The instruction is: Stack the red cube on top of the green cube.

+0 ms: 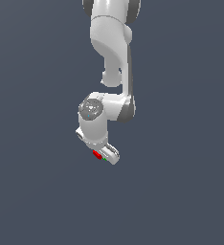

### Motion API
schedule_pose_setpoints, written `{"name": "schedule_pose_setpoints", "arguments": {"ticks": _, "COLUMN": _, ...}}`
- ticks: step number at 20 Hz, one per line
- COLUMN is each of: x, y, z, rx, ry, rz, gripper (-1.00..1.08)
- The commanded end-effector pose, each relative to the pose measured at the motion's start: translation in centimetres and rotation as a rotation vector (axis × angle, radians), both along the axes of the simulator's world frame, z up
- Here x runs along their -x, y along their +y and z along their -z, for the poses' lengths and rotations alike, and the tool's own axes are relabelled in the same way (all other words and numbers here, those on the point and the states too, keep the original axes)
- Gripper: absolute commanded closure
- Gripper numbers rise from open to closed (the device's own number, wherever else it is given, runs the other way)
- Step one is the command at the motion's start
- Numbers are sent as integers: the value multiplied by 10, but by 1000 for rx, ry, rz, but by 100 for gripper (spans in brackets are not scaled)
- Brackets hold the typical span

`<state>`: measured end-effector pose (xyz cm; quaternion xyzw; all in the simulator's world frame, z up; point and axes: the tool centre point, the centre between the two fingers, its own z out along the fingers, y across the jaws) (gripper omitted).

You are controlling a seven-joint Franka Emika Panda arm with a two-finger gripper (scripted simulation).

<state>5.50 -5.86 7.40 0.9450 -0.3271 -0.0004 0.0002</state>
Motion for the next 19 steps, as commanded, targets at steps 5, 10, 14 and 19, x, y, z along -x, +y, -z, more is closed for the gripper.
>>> {"name": "schedule_pose_setpoints", "arguments": {"ticks": 5, "x": 14, "y": 18, "z": 11, "rx": 0, "ry": -1, "rz": 1, "gripper": 108}}
{"name": "schedule_pose_setpoints", "arguments": {"ticks": 10, "x": 16, "y": 22, "z": 13, "rx": 0, "ry": -1, "rz": 1, "gripper": -92}}
{"name": "schedule_pose_setpoints", "arguments": {"ticks": 14, "x": 16, "y": 22, "z": 13, "rx": 0, "ry": -1, "rz": 1, "gripper": -92}}
{"name": "schedule_pose_setpoints", "arguments": {"ticks": 19, "x": 16, "y": 22, "z": 13, "rx": 0, "ry": -1, "rz": 1, "gripper": -92}}
